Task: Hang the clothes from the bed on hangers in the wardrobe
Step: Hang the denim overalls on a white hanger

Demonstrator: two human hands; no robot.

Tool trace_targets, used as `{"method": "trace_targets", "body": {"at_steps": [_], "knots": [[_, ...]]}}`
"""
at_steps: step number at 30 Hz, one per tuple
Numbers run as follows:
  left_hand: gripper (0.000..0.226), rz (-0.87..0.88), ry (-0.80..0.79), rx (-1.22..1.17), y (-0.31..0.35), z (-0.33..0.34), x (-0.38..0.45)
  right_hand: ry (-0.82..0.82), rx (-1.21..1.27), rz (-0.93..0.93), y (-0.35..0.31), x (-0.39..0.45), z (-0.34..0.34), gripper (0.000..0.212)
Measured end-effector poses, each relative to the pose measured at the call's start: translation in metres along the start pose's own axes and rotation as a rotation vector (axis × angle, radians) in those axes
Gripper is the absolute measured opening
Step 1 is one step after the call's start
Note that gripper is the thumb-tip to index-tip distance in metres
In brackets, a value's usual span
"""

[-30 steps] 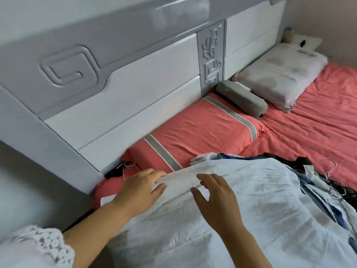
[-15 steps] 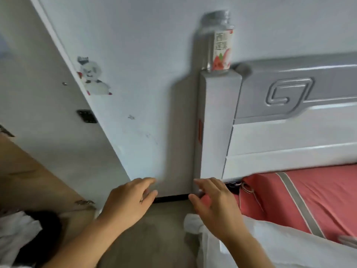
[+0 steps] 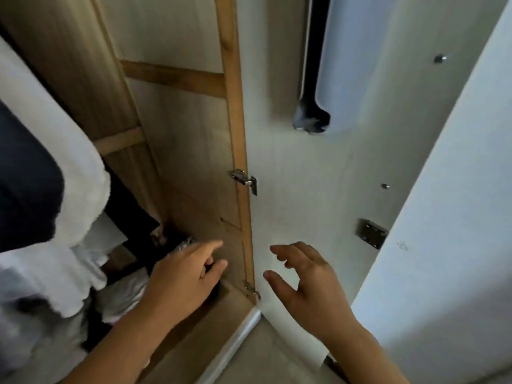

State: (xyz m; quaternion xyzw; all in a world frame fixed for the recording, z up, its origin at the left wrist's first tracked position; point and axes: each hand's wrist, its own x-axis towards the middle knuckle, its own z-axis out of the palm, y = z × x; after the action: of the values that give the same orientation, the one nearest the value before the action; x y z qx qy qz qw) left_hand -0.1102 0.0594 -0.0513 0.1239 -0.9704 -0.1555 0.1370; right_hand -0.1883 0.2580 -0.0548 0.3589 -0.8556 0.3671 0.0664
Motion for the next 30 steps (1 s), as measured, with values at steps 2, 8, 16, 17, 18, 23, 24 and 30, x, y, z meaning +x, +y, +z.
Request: {"method": "trace_targets", "body": {"at_steps": [2, 8, 16, 17, 18, 23, 24, 30], "knots": [[0.045, -0.069, 0.097, 0.034, -0.018, -0.017, 0.001, -0.060, 0.026, -0.115, -0.013, 0.034, 0.008, 0.031], [0.046, -0.189, 0.442, 0.266, -0.037, -0.096, -0.005, -0.058, 0.148, -0.418, -0.065, 0.125, 0.015, 0.038], [0.041, -0.217, 0.768, 0.591, -0.043, -0.227, 0.002, 0.042, 0.390, -0.681, -0.183, 0.212, 0.007, 0.047], [0.040, -0.220, 0.791, 0.623, -0.047, -0.242, 0.004, 0.044, 0.409, -0.707, -0.198, 0.221, 0.007, 0.049], [0.039, -0.222, 0.815, 0.644, -0.050, -0.256, 0.006, 0.046, 0.421, -0.725, -0.212, 0.229, 0.007, 0.049], [0.038, -0.142, 1.009, 0.736, -0.074, -0.341, 0.027, 0.093, 0.461, -0.804, -0.283, 0.275, 0.006, 0.046], [0.039, -0.121, 1.042, 0.756, -0.079, -0.362, 0.033, 0.120, 0.481, -0.816, -0.298, 0.287, 0.005, 0.044], [0.042, 0.065, 1.143, 0.888, -0.099, -0.471, 0.081, 0.276, 0.586, -0.842, -0.383, 0.364, -0.014, 0.035]]}}
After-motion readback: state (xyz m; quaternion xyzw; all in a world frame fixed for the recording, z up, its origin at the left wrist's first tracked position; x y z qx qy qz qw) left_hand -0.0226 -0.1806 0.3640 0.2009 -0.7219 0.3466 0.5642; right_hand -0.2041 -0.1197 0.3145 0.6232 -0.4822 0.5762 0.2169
